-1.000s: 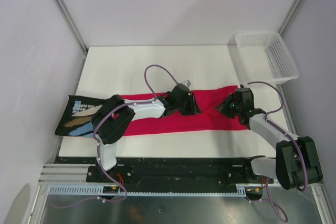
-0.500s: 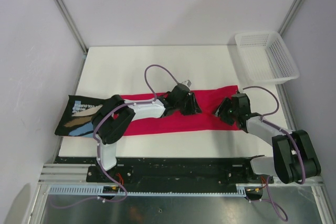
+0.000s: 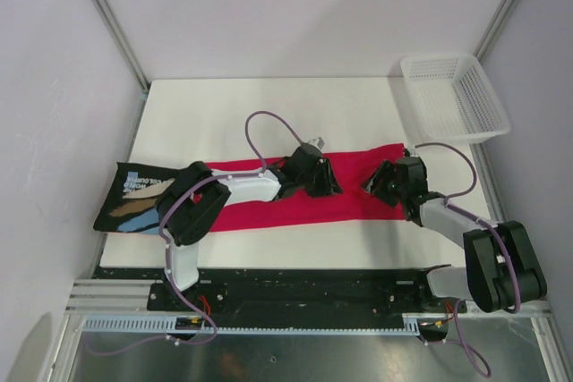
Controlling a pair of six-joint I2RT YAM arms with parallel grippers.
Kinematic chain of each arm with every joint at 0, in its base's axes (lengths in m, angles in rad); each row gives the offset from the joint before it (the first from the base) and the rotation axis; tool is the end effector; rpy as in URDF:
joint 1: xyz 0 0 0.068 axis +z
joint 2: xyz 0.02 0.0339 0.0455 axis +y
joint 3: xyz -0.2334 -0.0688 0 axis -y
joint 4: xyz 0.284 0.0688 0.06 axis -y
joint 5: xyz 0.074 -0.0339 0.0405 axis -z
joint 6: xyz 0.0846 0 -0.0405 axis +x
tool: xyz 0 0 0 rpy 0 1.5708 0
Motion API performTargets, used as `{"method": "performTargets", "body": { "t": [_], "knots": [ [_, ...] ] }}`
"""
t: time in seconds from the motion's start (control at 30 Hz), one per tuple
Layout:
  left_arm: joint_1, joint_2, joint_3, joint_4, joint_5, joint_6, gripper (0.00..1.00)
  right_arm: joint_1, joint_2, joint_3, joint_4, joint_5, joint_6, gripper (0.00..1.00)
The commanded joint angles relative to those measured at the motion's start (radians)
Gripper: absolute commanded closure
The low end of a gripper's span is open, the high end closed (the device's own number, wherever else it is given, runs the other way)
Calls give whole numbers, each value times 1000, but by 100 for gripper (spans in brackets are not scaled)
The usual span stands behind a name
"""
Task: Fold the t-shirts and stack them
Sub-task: Fold the other side of the tshirt into a rectangle
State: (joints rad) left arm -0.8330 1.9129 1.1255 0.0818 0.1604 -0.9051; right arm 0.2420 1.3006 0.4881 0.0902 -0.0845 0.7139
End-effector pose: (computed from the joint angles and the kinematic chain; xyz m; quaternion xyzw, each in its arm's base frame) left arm 0.3002 -0.3503 0.0723 0.0009 0.9056 -0.3661 0.2142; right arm 0.3044 0.0825 0.0689 0.1959 0.8894 0.2233 0.3475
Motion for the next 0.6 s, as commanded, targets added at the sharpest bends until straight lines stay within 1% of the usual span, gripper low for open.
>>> {"method": "performTargets", "body": {
  "t": [0.0, 0.23, 0.57],
  "knots": [
    [8, -35, -2, 21, 0, 29, 61, 3, -26, -6, 58, 23, -7, 40],
    [12, -37, -7, 19, 2, 30, 61, 10, 32, -5, 63, 16, 4, 41],
    [17, -39, -9, 19, 2, 28, 61, 21, 81, 8, 120, 10, 11, 42]
  ]
}}
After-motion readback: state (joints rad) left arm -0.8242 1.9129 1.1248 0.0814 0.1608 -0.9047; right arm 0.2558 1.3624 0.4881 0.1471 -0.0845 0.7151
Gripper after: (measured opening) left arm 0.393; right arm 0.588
